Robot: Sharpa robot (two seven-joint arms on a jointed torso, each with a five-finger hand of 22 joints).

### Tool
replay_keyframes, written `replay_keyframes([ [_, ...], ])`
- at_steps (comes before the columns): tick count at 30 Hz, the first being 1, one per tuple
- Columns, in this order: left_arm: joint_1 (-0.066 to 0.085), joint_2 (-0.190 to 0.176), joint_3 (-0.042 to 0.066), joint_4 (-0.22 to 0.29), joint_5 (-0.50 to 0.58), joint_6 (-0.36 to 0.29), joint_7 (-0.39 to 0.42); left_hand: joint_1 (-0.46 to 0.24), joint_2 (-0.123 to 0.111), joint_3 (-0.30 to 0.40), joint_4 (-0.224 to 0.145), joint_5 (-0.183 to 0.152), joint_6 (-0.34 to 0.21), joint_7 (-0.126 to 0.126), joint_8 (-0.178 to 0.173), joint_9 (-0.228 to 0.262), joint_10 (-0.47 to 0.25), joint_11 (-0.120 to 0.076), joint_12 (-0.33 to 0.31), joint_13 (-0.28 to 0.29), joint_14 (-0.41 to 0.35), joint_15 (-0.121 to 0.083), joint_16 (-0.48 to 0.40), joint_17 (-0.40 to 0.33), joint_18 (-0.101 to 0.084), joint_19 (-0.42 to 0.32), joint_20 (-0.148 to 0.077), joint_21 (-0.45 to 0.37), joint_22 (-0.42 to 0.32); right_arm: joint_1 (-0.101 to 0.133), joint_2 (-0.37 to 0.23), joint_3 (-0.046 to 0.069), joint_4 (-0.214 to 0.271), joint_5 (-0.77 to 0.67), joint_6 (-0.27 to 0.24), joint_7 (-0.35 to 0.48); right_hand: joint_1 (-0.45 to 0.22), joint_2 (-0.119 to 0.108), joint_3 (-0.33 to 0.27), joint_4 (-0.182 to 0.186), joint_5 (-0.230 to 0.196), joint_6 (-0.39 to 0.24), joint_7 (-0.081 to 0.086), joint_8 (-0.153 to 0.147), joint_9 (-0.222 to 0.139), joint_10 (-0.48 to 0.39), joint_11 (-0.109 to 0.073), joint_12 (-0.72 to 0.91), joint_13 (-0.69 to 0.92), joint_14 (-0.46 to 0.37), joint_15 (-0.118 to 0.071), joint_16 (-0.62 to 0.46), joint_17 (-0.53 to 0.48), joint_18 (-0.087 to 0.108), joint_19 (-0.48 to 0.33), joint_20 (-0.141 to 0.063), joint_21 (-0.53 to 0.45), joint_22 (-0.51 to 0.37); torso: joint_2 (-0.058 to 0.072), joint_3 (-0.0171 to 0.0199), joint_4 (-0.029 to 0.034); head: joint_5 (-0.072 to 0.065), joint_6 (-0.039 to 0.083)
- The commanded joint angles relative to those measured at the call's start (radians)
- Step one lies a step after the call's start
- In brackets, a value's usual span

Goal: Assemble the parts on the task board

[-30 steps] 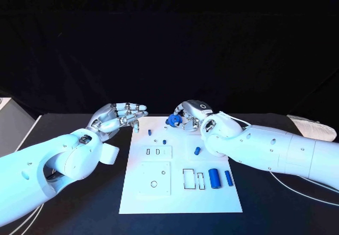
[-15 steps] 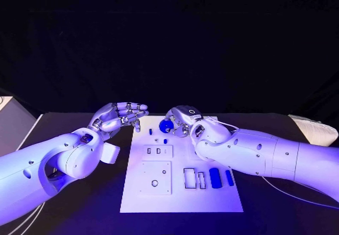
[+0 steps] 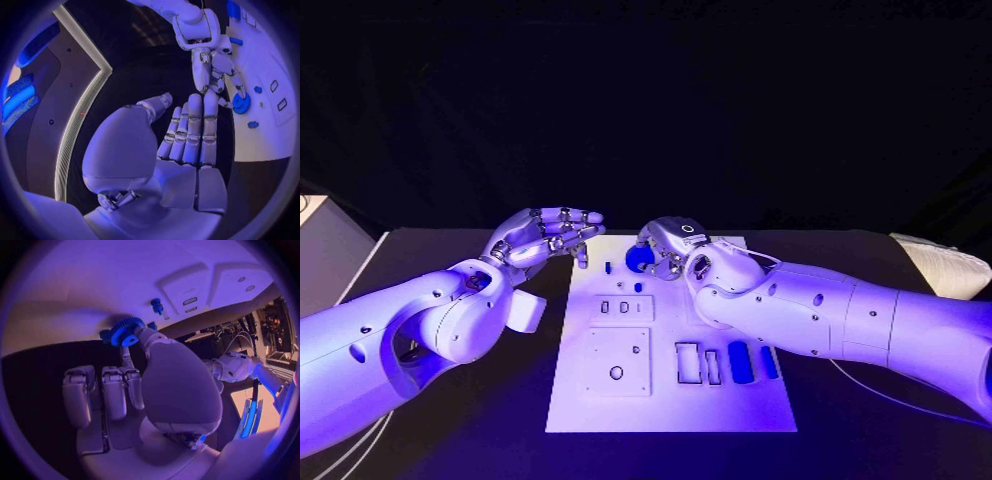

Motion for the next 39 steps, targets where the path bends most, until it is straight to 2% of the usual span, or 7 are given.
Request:
replay_keyframes([
  [1,0.0,0.001,0.001,0.003,-0.005,0.016,0.005,0.003,0.003,0.007,-0.001,0.001,-0.006,0.015,0.005,0.002,-0.004,0.001,0.004,0.0,-0.006,0.002,0.006,0.0,0.016,-0.004,0.0,0.005,0.001,-0.001,0.004,0.0,-0.007,-0.027,0.016,-0.012,-0.005,0.002,0.007,0.002,-0.004,0.042,-0.03,0.023,0.016,0.104,-0.004,0.002,0.263,0.094,-0.005,0.004,0.226,-0.014,0.105,-0.005,0.005,0.263,0.0,0.0007,-0.0009,0.002,-0.001],
  [15,0.0,0.007,0.001,-0.002,-0.007,0.02,0.003,0.001,0.001,0.008,-0.002,0.001,-0.008,0.016,0.005,0.002,-0.005,0.001,0.004,0.0,-0.006,0.003,0.007,0.0,0.016,-0.005,0.0,0.007,0.002,-0.002,0.014,-0.001,-0.026,-0.041,0.013,-0.024,-0.01,-0.002,0.008,0.002,-0.005,0.039,-0.029,0.021,0.015,0.104,-0.003,0.002,0.263,0.094,-0.004,0.003,0.223,-0.014,0.105,-0.004,0.005,0.263,0.0,0.0004,-0.0016,0.001,-0.004],
  [20,0.0,0.008,0.001,-0.003,-0.007,0.02,0.003,0.001,0.001,0.008,-0.002,0.001,-0.008,0.016,0.005,0.002,-0.005,0.001,0.004,0.0,-0.006,0.003,0.007,0.0,0.016,-0.005,0.0,0.007,0.002,-0.002,0.016,-0.001,-0.03,-0.024,0.023,-0.012,-0.034,-0.023,0.005,0.008,-0.012,0.011,-0.017,0.004,0.007,0.104,0.008,0.002,0.263,0.093,0.003,0.002,0.219,-0.014,0.105,0.001,0.005,0.263,0.0,0.001,-0.0021,0.002,-0.002],
  [21,0.0,0.008,0.001,-0.003,-0.007,0.02,0.003,0.001,0.001,0.008,-0.002,0.001,-0.008,0.016,0.005,0.002,-0.005,0.001,0.004,0.0,-0.006,0.003,0.007,0.0,0.016,-0.005,0.0,0.007,0.002,-0.002,0.016,-0.001,-0.031,-0.02,0.026,-0.009,-0.057,-0.039,-0.014,0.02,-0.011,-0.009,-0.009,-0.009,0.001,0.104,0.014,0.002,0.263,0.093,0.009,0.002,0.219,-0.014,0.105,0.005,0.005,0.263,0.0,0.0011,-0.002,0.002,-0.003],
  [23,0.0,0.007,0.001,-0.003,-0.007,0.02,0.003,0.001,0.001,0.008,-0.002,0.001,-0.008,0.016,0.005,0.002,-0.005,0.001,0.004,0.0,-0.006,0.003,0.007,0.0,0.016,-0.005,0.0,0.007,0.002,-0.002,0.017,-0.001,-0.032,-0.01,0.035,-0.002,-0.084,-0.048,-0.048,0.036,-0.016,-0.028,-0.004,-0.022,-0.005,0.104,0.02,0.002,0.263,0.093,0.016,0.002,0.218,-0.014,0.105,0.012,0.005,0.263,0.0,0.001,-0.002,0.002,-0.003],
  [31,0.0,0.006,0.001,-0.003,-0.007,0.019,0.002,0.001,0.001,0.008,-0.002,0.001,-0.008,0.016,0.005,0.002,-0.005,0.001,0.004,0.0,-0.006,0.003,0.007,0.0,0.016,-0.005,0.0,0.007,0.002,-0.002,0.015,-0.001,-0.032,0.022,0.053,0.012,-0.112,-0.031,-0.17,0.057,-0.034,-0.056,0.008,-0.048,-0.019,0.104,0.031,0.002,0.263,0.093,0.03,0.003,0.222,-0.014,0.105,0.027,0.005,0.263,-0.001,0.0014,-0.0017,0.003,-0.003],
  [39,0.0,0.005,0.001,-0.003,-0.008,0.019,0.002,0.001,0.001,0.008,-0.002,0.001,-0.008,0.016,0.005,0.002,-0.005,0.001,0.004,0.0,-0.006,0.003,0.007,0.0,0.016,-0.005,0.0,0.007,0.002,-0.002,0.009,-0.001,-0.029,0.045,0.068,0.02,-0.13,-0.01,-0.199,0.059,-0.023,-0.044,0.006,-0.046,-0.019,0.104,0.031,0.002,0.263,0.095,0.031,0.004,0.228,-0.014,0.105,0.03,0.005,0.263,-0.001,0.0021,-0.002,0.003,-0.003],
])
